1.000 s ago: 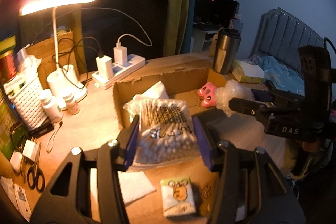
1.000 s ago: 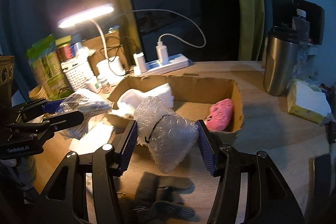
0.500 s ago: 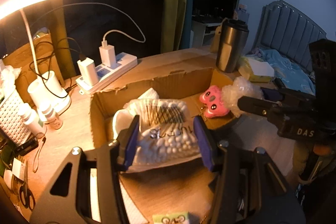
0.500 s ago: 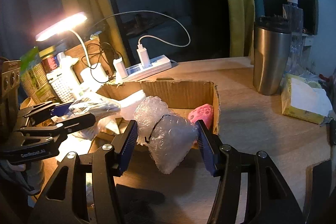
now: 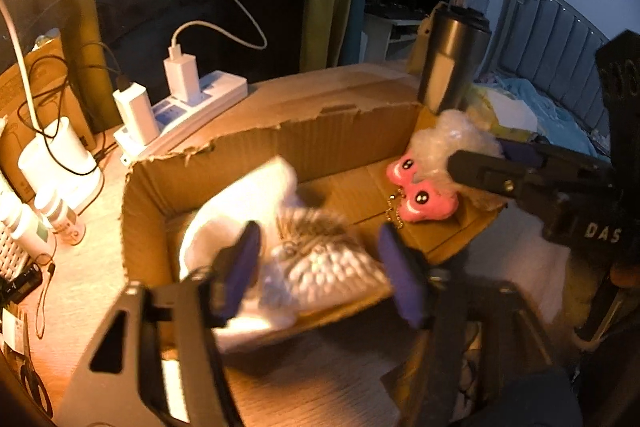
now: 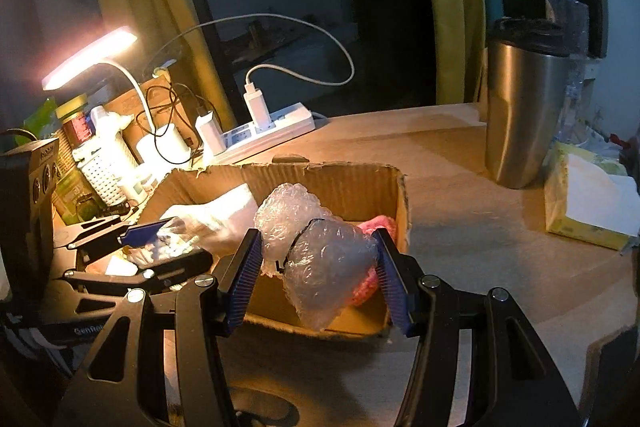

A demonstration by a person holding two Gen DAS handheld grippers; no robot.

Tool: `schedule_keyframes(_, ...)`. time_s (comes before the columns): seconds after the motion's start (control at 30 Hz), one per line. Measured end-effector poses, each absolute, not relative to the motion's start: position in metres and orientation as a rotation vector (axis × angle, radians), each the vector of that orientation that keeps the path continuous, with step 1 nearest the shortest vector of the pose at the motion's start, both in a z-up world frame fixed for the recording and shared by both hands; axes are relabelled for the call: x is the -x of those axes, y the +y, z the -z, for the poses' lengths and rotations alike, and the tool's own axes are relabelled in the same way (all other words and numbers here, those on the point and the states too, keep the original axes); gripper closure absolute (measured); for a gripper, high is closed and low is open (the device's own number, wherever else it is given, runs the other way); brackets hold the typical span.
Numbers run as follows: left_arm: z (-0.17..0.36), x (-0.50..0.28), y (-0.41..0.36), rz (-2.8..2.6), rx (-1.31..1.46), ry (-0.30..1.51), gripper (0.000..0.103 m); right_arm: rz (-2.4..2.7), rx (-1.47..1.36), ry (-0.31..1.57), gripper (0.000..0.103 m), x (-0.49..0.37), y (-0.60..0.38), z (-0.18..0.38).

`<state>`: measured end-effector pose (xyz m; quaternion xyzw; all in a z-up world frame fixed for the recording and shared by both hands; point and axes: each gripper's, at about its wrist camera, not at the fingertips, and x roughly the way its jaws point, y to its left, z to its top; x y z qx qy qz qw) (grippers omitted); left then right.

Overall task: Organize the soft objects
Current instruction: 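Lower the swab bag and bubble wrap into the box and open both tools, then withdraw both tools toward the glove and brown bear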

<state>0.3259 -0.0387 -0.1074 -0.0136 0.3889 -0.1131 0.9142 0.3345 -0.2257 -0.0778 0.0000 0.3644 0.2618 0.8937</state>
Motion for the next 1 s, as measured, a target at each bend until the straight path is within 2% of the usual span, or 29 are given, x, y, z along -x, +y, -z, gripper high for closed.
schedule_keyframes(0.2, 0.105, -0.323, -0.038, 0.244, 0.031, 0.789, 0.03, -0.561, 0.009, 0.779, 0.043, -0.34, -0.215, 0.085)
schedule_keyframes(0.37, 0.1, -0.318, -0.035, 0.232, 0.039, 0.779, 0.03, -0.56, 0.015, 0.786, 0.031, -0.339, -0.211, 0.085)
schedule_keyframes(1.0, 0.07, -0.261, -0.015, 0.209, 0.056, 0.699, 0.03, -0.542, 0.045, 0.729, 0.031, -0.291, -0.205, 0.059)
